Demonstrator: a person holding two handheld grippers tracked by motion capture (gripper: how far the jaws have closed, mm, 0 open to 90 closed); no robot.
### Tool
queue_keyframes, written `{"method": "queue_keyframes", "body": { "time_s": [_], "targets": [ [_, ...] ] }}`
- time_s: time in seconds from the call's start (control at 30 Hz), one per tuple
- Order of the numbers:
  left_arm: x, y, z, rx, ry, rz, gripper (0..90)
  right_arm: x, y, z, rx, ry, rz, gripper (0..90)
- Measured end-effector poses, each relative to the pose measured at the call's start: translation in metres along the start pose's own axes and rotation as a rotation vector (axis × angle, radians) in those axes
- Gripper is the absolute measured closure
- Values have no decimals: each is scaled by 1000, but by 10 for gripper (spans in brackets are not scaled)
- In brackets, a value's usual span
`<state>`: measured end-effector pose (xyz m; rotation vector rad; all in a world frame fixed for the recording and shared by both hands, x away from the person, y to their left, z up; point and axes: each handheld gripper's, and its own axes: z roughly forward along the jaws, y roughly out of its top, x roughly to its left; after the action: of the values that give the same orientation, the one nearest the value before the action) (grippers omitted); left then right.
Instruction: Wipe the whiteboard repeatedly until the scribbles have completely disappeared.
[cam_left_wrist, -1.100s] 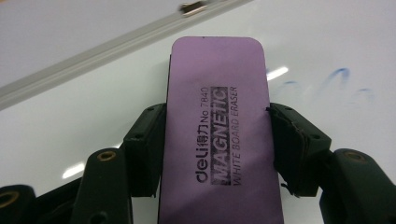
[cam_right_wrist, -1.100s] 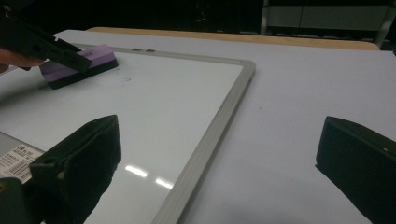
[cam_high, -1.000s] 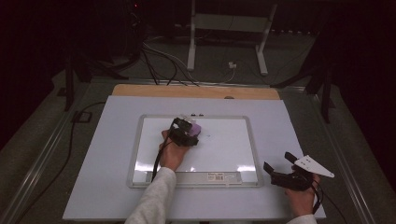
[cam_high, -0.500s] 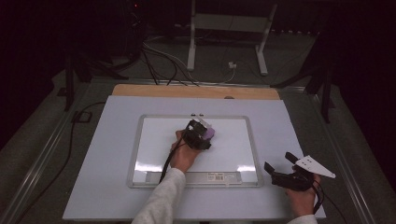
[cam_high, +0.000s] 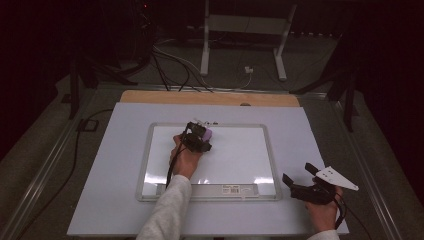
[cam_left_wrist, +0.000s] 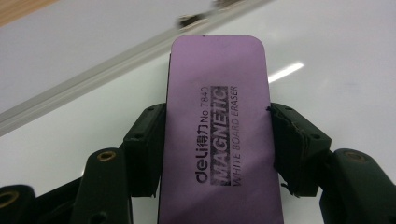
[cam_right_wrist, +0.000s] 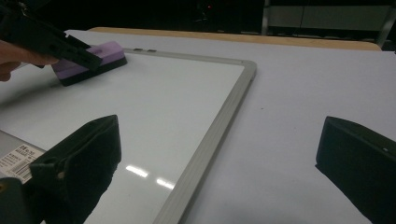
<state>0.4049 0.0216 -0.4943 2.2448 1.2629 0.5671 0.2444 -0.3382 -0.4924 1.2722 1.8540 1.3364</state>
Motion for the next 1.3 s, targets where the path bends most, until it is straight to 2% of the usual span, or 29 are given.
{"method": "queue_keyframes", "body": {
  "time_s": [0.1, 0.17, 0.23, 0.27, 0.3, 0.37, 0.43, 0.5, 0.67, 0.7, 0.77, 0.8, 0.87, 0.93, 1.0, 1.07, 1.13, 1.23, 1.3],
  "targets": [
    [-20, 1, -2, -11, -56, 52, 418, 0, 0, 1, 2, 1, -2, 5],
    [-38, 2, -4, -31, -108, 137, 418, 1, 0, 1, 1, 3, 0, 5],
    [-53, 2, -6, -40, -191, 190, 418, 0, 0, 1, 2, 2, -4, 5],
    [-59, 2, -7, -46, -208, 217, 418, 0, 0, 1, 2, 1, -2, 5],
    [-63, 3, -7, -49, -190, 236, 418, 0, 0, 1, 2, 2, -1, 5],
    [-61, 7, -4, -35, -183, 220, 418, 1, 0, 0, 2, 3, -2, 5],
    [-53, 12, 0, -27, -141, 189, 418, 1, 0, 0, 0, 2, -3, 5],
    [-40, 13, 4, -18, -94, 140, 418, 0, 0, -1, -3, 0, -1, 5],
    [1, 8, 4, 28, 84, 43, 418, -4, 0, -2, -4, -4, 11, 5],
    [9, 6, 3, 39, 106, 17, 418, -4, 0, -3, -4, -5, 12, 5],
    [21, 3, 2, 47, 103, -42, 418, -3, 0, -2, -3, -5, 11, 5],
    [22, 2, 2, 45, 94, -55, 418, -3, 0, -2, -2, -5, 7, 5],
    [18, 3, 2, 42, 99, -25, 418, -2, 0, 0, 1, -2, 5, 5],
    [9, 4, 2, 31, 58, -7, 418, -1, 0, 1, 2, 0, 1, 5],
    [-5, 6, 2, 25, 33, 33, 418, 0, 0, 1, 6, 1, 1, 5],
    [-20, 8, 1, 16, -10, 64, 417, 0, 0, 1, 6, 2, -1, 5],
    [-36, 9, -1, 6, -61, 103, 417, 0, 0, 1, 5, 2, -1, 5],
    [-53, 7, -4, -3, -179, 152, 417, 0, 0, 1, 3, 2, -1, 5],
    [-56, 5, -6, -6, -178, 177, 417, -1, 0, 0, 3, 1, 2, 5]
  ]
}}
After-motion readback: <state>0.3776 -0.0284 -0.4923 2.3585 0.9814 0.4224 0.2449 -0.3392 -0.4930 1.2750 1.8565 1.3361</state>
